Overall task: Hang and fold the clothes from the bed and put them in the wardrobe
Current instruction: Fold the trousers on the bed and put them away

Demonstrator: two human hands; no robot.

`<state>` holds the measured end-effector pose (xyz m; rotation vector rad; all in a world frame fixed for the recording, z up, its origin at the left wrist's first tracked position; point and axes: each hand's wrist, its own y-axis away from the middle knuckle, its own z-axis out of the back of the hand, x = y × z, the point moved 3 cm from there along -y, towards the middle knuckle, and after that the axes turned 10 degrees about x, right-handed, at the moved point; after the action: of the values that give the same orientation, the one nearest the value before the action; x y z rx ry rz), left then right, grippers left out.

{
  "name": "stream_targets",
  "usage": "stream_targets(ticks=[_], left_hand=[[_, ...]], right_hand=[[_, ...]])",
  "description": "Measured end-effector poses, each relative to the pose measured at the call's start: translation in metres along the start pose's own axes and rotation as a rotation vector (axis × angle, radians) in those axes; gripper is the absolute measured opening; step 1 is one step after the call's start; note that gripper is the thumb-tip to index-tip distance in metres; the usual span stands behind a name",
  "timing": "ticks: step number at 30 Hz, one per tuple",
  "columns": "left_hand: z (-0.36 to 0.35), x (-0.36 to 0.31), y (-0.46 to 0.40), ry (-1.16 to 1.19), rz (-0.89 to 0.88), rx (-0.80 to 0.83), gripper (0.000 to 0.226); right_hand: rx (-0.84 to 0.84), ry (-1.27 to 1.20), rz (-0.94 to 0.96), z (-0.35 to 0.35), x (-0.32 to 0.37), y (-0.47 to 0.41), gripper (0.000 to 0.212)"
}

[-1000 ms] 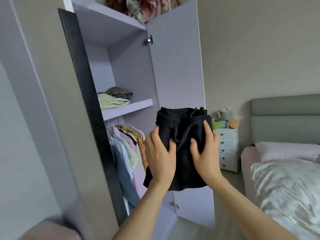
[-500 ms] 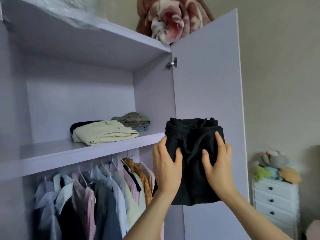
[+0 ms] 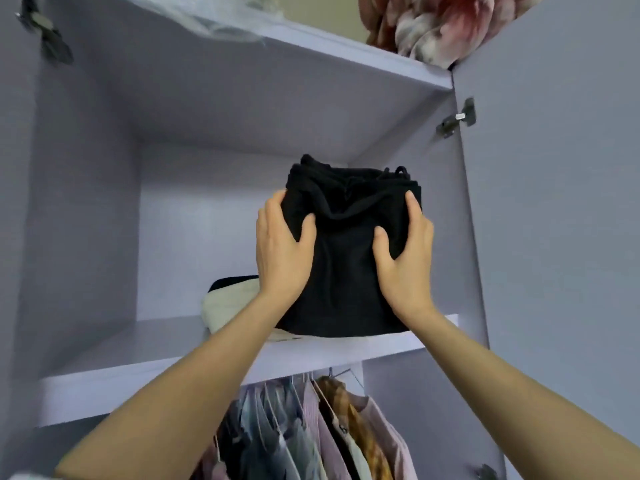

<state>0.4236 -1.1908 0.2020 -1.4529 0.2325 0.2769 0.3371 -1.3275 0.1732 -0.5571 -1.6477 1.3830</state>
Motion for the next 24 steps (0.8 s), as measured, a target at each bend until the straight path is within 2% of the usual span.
stream_targets(ticks=[5,9,13,15,17,19,21,23,24], left_hand=[[0.003,0.111,-0.092,-0.141,-0.042,-0.045,0.043],[0.001,0.200,-0.165,-0.170,0.078,-0.056,0.043],[-0.004,0.299,-0.213,-0.239,0.286,-0.022,0.045],[-0.011,0.348,-0.218,-0.411,0.491,0.126,0.053],[-0.019,0.396,-0.206,-0.722,0.696,0.373,0.068],[-0.033,0.431,-0.191,-0.932,0.689,0.685,0.065],[-0.047,0.450,-0.171,-0.903,0.646,0.962,0.051],[-0.048,0.459,-0.160,-0.837,0.728,1.030,0.048],[-0.045,0.460,-0.158,-0.831,0.796,1.038,0.050]], right_hand=[[0.055,-0.102,0.047,-0.122,-0.073,-0.083,0.058],[0.171,-0.148,0.021,-0.213,-0.128,-0.150,0.059],[0.344,-0.134,-0.069,-0.297,-0.184,-0.198,0.059],[0.491,-0.031,-0.192,-0.335,-0.222,-0.205,0.059],[0.715,0.302,-0.296,-0.366,-0.263,-0.196,0.057],[0.934,0.573,-0.274,-0.384,-0.293,-0.182,0.050],[1.170,0.609,-0.215,-0.393,-0.309,-0.167,0.046],[1.355,0.624,-0.246,-0.391,-0.313,-0.156,0.044],[1.382,0.622,-0.280,-0.386,-0.315,-0.153,0.046]])
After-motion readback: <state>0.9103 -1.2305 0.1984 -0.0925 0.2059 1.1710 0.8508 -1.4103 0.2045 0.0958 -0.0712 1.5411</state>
